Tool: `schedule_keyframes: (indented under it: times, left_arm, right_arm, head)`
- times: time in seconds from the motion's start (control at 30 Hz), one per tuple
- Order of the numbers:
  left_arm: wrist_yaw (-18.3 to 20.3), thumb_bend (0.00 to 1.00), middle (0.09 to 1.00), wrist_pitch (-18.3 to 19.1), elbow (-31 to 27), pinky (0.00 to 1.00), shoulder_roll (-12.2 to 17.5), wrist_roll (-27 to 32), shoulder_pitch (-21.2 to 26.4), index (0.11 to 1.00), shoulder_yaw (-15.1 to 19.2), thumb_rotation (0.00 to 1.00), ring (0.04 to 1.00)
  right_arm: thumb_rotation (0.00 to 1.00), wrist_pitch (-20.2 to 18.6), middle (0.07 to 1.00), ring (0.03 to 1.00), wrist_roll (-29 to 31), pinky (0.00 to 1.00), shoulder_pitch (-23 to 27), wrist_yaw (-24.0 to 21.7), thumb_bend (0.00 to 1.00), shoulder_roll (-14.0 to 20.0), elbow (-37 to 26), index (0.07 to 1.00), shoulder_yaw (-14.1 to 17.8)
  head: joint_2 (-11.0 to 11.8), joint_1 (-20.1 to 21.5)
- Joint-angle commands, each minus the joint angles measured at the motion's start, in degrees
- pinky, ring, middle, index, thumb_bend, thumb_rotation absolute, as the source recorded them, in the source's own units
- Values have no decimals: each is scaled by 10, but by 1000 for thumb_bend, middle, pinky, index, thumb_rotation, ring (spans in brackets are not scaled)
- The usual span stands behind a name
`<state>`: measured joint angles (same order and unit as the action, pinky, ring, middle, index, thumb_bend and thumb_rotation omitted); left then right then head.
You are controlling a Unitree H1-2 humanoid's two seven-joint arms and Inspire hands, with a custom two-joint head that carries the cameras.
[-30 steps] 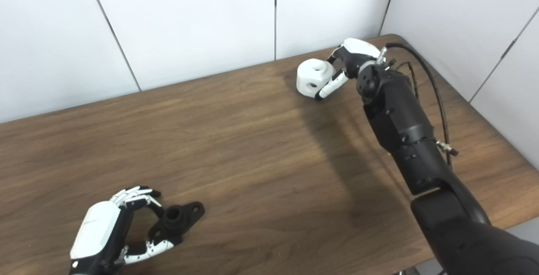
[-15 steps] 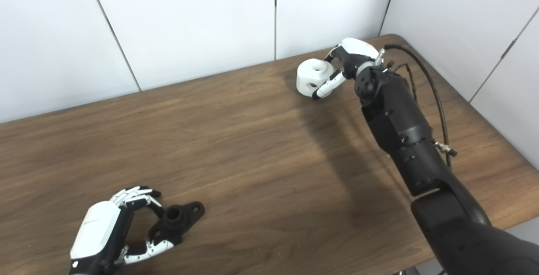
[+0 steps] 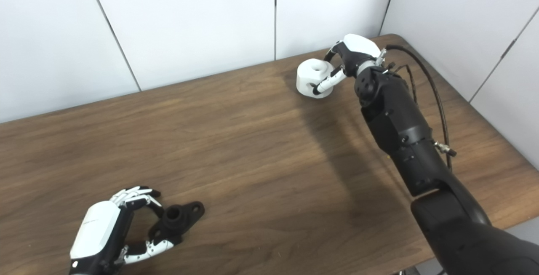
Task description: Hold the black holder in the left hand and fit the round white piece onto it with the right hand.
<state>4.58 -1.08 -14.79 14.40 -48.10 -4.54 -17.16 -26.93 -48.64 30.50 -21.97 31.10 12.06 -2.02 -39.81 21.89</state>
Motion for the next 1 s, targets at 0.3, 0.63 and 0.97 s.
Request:
schedule_keyframes:
  times: [0.3, 0.63, 0.97]
  left_arm:
    - [-3, 518, 750, 1, -6, 868, 0, -7, 1, 487, 3, 41, 829]
    - [-7, 518, 750, -1, -6, 875, -2, -3, -1, 487, 4, 41, 830]
    - [-5, 518, 752, 1, -5, 875, -2, -10, -1, 487, 1, 41, 833]
  right_arm:
    - [267, 0, 937, 1000, 1, 1000, 23, 13, 861, 19, -10, 625, 4]
    - [143, 18, 864, 1000, 24, 1000, 15, 66, 531, 20, -9, 487, -1]
    - [140, 19, 838, 1000, 38, 1000, 10, 97, 524, 27, -13, 485, -15]
  head:
    - [-2, -1]
    - [-3, -3]
    - [-3, -7]
